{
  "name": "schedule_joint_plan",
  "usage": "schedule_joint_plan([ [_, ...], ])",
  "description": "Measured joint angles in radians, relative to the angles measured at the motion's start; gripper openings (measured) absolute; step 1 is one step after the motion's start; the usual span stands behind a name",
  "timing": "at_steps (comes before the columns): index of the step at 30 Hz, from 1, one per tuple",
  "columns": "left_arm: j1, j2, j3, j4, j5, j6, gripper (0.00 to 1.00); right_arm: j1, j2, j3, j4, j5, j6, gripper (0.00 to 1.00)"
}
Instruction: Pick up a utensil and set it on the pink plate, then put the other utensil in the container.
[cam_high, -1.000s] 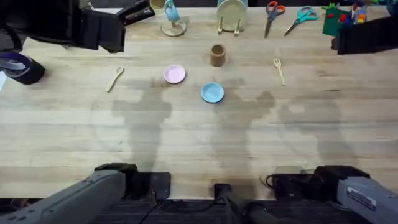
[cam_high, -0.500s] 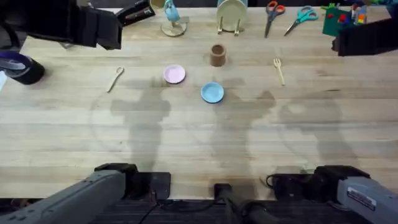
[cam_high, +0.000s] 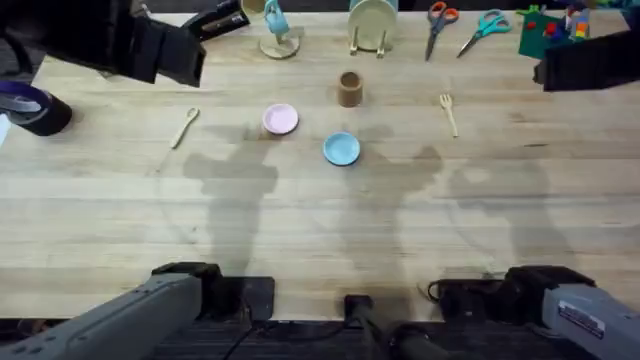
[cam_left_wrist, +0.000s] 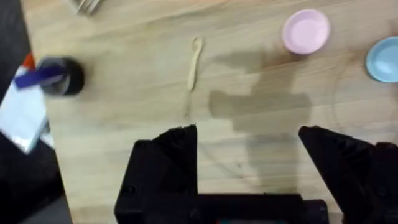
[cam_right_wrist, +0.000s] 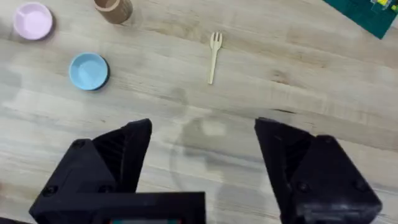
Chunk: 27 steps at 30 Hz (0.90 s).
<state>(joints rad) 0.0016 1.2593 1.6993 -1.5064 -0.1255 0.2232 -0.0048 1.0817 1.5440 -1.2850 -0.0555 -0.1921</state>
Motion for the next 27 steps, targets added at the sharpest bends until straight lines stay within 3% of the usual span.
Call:
schedule_joint_plan([
  [3, 0.038, 0.019, 0.005, 0.009, 0.056, 0.064, 0.992, 0.000, 0.000, 0.000, 0.000, 0.000, 0.000, 0.996],
  [10, 0.210, 0.130, 0.005, 0.026, 0.136, 0.212, 0.993, 0.000, 0.000, 0.000, -0.001, 0.000, 0.000, 0.996],
  [16, 0.316, 0.261, 0.005, 0.038, 0.203, 0.306, 0.993, 0.000, 0.000, 0.000, -0.002, 0.000, 0.000, 0.996],
  [22, 0.372, 0.407, 0.005, 0.089, 0.259, 0.394, 0.995, 0.000, 0.000, 0.000, -0.002, 0.000, 0.000, 0.996],
  [27, 0.387, 0.523, 0.005, 0.135, 0.268, 0.420, 0.995, 0.000, 0.000, 0.000, -0.002, 0.000, 0.000, 0.996],
])
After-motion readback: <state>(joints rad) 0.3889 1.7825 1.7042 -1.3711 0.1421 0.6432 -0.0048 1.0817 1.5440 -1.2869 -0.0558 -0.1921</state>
